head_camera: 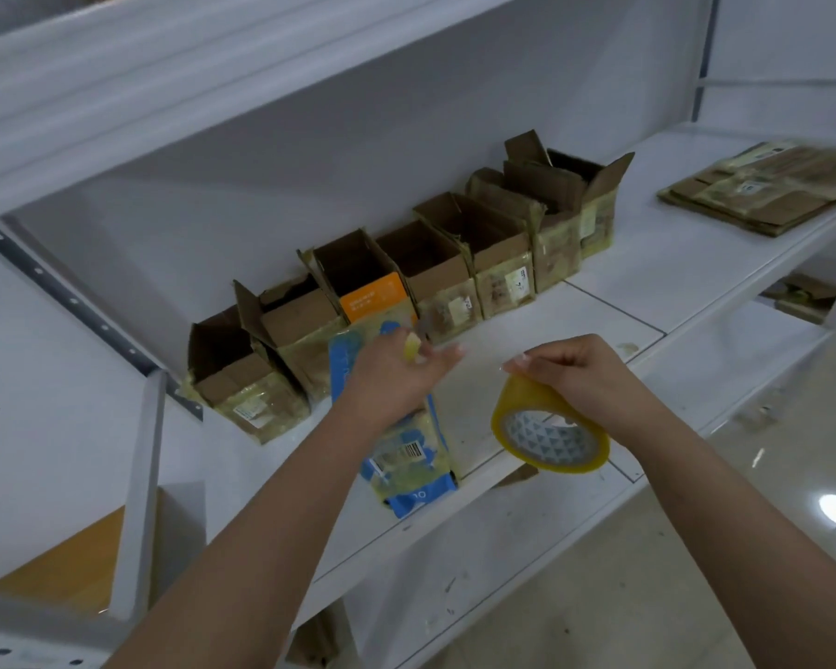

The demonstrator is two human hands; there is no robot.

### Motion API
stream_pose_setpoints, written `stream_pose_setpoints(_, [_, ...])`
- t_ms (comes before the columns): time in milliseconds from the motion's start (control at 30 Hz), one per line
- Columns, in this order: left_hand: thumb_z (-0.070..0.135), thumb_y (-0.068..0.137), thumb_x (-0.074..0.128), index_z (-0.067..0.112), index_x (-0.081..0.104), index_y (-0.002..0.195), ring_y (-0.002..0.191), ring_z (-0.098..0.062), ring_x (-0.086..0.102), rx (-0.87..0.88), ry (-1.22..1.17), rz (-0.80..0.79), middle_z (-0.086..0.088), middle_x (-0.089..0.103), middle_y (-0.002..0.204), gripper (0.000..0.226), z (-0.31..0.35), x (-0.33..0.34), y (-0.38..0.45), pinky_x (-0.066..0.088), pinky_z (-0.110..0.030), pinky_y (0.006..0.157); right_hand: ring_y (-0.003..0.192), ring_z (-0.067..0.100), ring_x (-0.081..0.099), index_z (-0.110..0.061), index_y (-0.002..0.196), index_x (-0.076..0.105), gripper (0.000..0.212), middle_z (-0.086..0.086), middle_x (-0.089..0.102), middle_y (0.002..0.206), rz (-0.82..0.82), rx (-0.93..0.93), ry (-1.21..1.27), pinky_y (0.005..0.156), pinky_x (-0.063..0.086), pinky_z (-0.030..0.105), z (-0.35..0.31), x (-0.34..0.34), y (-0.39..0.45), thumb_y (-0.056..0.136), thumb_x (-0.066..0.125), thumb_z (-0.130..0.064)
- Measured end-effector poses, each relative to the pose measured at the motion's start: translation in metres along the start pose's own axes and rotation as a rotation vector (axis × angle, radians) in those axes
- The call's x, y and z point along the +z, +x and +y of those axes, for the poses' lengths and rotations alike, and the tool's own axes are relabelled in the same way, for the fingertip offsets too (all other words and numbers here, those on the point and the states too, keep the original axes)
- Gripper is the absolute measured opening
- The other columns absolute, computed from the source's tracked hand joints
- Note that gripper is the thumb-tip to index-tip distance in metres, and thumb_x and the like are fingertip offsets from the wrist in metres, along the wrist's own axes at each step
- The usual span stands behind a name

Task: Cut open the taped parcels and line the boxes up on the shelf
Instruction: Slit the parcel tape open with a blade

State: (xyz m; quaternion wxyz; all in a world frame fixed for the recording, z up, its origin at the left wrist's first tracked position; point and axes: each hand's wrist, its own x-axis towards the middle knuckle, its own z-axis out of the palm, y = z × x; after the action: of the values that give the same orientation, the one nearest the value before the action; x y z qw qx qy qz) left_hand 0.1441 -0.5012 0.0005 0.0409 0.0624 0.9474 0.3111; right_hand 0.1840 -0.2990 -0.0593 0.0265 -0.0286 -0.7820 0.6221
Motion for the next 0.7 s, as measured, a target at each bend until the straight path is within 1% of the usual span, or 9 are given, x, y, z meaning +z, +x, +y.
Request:
stream_pose_setpoints(67, [0.077, 0.068, 0.064, 0.022, 0.065, 0.100, 0.083, 0.003, 0.059, 0.027, -0.249, 0.023, 0.015, 0.063, 0.090, 0.064, 0.009, 0.007, -0.010, 0.042, -0.018, 0.064, 0.076, 0.020, 0.071, -0.032, 0.085, 0.080, 0.016, 0.002, 0.075, 0.078, 0.007, -0.045, 0.017, 0.077, 0.057, 0.039, -0.009, 0.002, -0.001, 0.091, 0.066, -0.036])
stream_pose_setpoints(133, [0.078, 0.064, 0.067, 0.023, 0.069, 0.099, 0.084, 0.007, 0.059, 0.075, -0.252, -0.027, 0.019, 0.063, 0.088, 0.065, 0.016, 0.019, -0.017, 0.044, -0.017, 0.066, 0.078, 0.022, 0.071, -0.032, 0.086, 0.080, 0.017, 0.003, 0.075, 0.079, 0.007, -0.070, -0.014, 0.081, 0.058, 0.043, -0.017, 0.005, 0.000, 0.092, 0.065, -0.032])
stream_pose_setpoints(233, [0.051, 0.074, 0.079, 0.033, 0.070, 0.070, 0.073, -0.002, 0.063, 0.120, -0.277, 0.035, 0.017, 0.065, 0.070, 0.020, 0.017, 0.029, -0.019, 0.051, -0.028, 0.065, 0.088, 0.018, 0.071, -0.035, 0.090, 0.079, 0.018, -0.004, 0.076, 0.087, 0.001, -0.094, -0.061, 0.088, 0.055, 0.048, -0.024, 0.010, -0.001, 0.094, 0.062, -0.032])
stream_pose_setpoints(300, [0.031, 0.081, 0.078, 0.040, 0.069, 0.057, 0.071, -0.011, 0.065, 0.150, -0.337, 0.050, 0.016, 0.065, 0.062, 0.027, 0.015, 0.029, -0.021, 0.056, -0.042, 0.074, 0.090, 0.016, 0.069, -0.037, 0.092, 0.077, 0.020, -0.008, 0.075, 0.088, 0.030, -0.124, -0.153, 0.086, 0.054, 0.047, -0.024, 0.013, -0.001, 0.095, 0.057, -0.040])
stream_pose_setpoints(367, [0.025, 0.084, 0.076, 0.034, 0.067, 0.055, 0.073, -0.016, 0.067, 0.160, -0.364, 0.085, 0.011, 0.066, 0.064, 0.031, 0.014, 0.030, -0.023, 0.056, -0.045, 0.079, 0.085, 0.013, 0.067, -0.040, 0.092, 0.076, 0.025, -0.010, 0.073, 0.083, 0.098, -0.138, -0.302, 0.078, 0.054, 0.039, -0.023, 0.018, -0.002, 0.095, 0.052, -0.049])
stream_pose_setpoints(433, [0.025, 0.086, 0.073, 0.031, 0.064, 0.057, 0.064, -0.010, 0.062, 0.130, -0.419, 0.120, 0.011, 0.063, 0.060, 0.031, 0.015, 0.033, -0.026, 0.055, -0.043, 0.071, 0.080, 0.015, 0.065, -0.040, 0.091, 0.075, 0.029, -0.008, 0.072, 0.077, 0.197, -0.149, -0.406, 0.070, 0.051, 0.033, -0.024, 0.025, -0.002, 0.095, 0.049, -0.053])
stream_pose_setpoints(500, [0.025, 0.087, 0.073, 0.027, 0.064, 0.056, 0.046, -0.002, 0.050, 0.030, -0.617, 0.112, 0.012, 0.056, 0.050, 0.032, 0.018, 0.038, -0.031, 0.043, -0.033, 0.053, 0.079, 0.018, 0.066, -0.038, 0.094, 0.075, 0.028, -0.005, 0.073, 0.079, 0.295, -0.200, -0.441, 0.071, 0.052, 0.034, -0.024, 0.032, -0.003, 0.095, 0.051, -0.051])
stream_pose_setpoints(600, [0.022, 0.086, 0.075, 0.016, 0.065, 0.065, 0.038, 0.000, 0.043, -0.112, -0.872, 0.110, 0.010, 0.056, 0.050, 0.024, 0.025, 0.043, -0.036, 0.034, -0.020, 0.048, 0.079, 0.021, 0.068, -0.035, 0.099, 0.076, 0.020, -0.003, 0.075, 0.080, 0.419, -0.317, -0.383, 0.071, 0.053, 0.038, -0.026, 0.040, -0.005, 0.094, 0.058, -0.043])
stream_pose_setpoints(700, [0.020, 0.086, 0.074, 0.016, 0.070, 0.070, 0.038, 0.002, 0.046, -0.105, -0.878, 0.086, 0.007, 0.064, 0.058, 0.017, 0.025, 0.035, -0.039, 0.035, -0.015, 0.047, 0.076, 0.018, 0.066, -0.035, 0.108, 0.074, 0.020, -0.006, 0.073, 0.080, 0.480, -0.367, -0.376, 0.066, 0.049, 0.032, -0.024, 0.043, 0.000, 0.092, 0.064, -0.038])
